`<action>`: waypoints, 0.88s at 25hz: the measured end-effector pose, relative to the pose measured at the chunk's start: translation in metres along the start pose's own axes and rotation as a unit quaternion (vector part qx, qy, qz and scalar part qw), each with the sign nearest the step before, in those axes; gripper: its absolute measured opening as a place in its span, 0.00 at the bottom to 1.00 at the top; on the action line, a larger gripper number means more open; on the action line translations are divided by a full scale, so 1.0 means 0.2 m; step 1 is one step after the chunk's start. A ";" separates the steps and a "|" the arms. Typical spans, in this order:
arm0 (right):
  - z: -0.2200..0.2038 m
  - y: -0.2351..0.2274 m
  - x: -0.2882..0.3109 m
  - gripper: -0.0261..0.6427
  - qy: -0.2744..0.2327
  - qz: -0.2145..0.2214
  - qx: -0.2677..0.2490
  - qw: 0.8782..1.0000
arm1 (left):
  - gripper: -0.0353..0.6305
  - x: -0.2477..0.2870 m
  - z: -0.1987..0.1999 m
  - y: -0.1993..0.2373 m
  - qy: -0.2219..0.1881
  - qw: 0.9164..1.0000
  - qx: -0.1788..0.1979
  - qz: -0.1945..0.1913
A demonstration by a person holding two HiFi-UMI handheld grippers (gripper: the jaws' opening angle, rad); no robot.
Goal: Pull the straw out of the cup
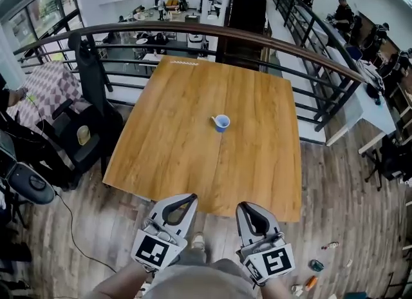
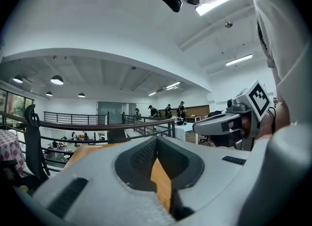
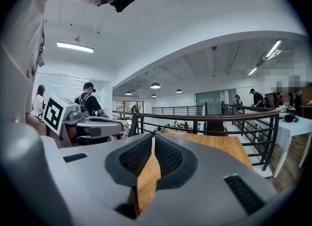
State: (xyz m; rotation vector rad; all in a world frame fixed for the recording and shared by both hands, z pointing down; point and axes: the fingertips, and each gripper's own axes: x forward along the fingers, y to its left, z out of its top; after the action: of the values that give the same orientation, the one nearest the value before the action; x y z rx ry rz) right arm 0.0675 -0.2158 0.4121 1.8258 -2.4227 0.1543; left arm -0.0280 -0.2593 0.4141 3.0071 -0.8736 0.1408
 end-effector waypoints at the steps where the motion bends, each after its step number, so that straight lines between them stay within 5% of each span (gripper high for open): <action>1: 0.01 0.01 0.02 0.08 0.002 0.002 -0.002 1.000 | 0.08 0.00 0.00 0.02 0.000 1.000 -0.004 0.004; 22: 0.09 -0.20 0.20 0.09 0.000 0.047 -0.005 0.999 | 0.07 0.18 0.12 0.13 -0.009 0.998 -0.011 0.065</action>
State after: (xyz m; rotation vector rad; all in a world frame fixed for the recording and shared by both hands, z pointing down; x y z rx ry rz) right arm 0.0943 -0.2662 0.4014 1.7076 -2.5058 0.1502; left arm -0.0097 -0.3007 0.3926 2.9363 -1.0641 0.1049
